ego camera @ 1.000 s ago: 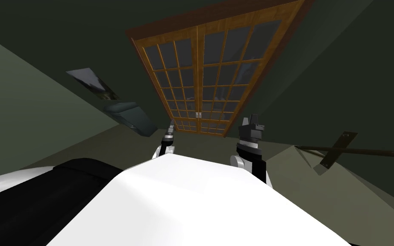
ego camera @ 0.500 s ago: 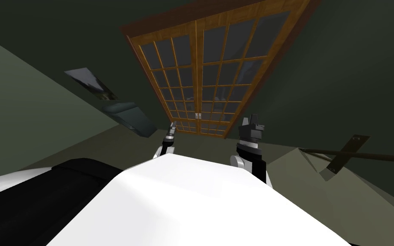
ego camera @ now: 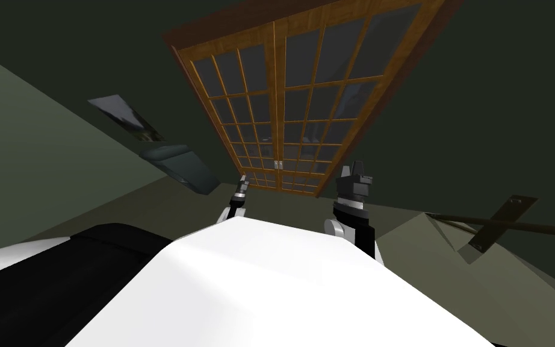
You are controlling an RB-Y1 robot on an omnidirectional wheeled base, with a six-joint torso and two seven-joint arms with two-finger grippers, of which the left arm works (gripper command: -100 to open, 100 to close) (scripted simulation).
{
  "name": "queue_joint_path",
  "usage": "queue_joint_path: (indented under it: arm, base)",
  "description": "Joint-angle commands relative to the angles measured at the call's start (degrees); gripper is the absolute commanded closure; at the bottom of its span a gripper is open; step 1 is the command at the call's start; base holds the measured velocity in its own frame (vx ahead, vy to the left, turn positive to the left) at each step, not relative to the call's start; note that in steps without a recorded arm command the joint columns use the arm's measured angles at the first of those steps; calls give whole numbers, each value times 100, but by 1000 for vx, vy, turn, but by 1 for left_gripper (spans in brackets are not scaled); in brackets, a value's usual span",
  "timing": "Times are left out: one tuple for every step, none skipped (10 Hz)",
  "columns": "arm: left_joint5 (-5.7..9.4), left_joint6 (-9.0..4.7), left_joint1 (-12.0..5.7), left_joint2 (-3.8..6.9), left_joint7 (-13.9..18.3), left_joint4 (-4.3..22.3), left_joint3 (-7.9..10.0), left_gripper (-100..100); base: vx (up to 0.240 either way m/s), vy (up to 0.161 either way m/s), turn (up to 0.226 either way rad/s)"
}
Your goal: Pull the door open
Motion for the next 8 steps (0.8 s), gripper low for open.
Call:
queue_joint_path:
  arm:
    - [-102,-66,-54,3,-151,219,54,-100]
    - [-166,-96,-84,2,-238,341,84,-100]
    - [-229,-126,-115,2,-326,462,113,-100]
    - [-293,-156,-145,1,-413,583,143,-100]
    - [-357,-187,-176,-2,-500,704,173,-100]
    - [-420,-217,-207,-7,-587,825,202,-100]
    - [-484,-247,-238,-12,-674,946,232,-100]
    - [-548,-278,-269,-17,-761,1067,261,-100]
  base:
    - [101,-35,22]
    - [91,-31,18]
    - [84,-30,20]
    - [88,-37,21]
    - [101,-37,16]
    - [111,-24,19]
    - [104,-27,21]
    - [91,-28,20]
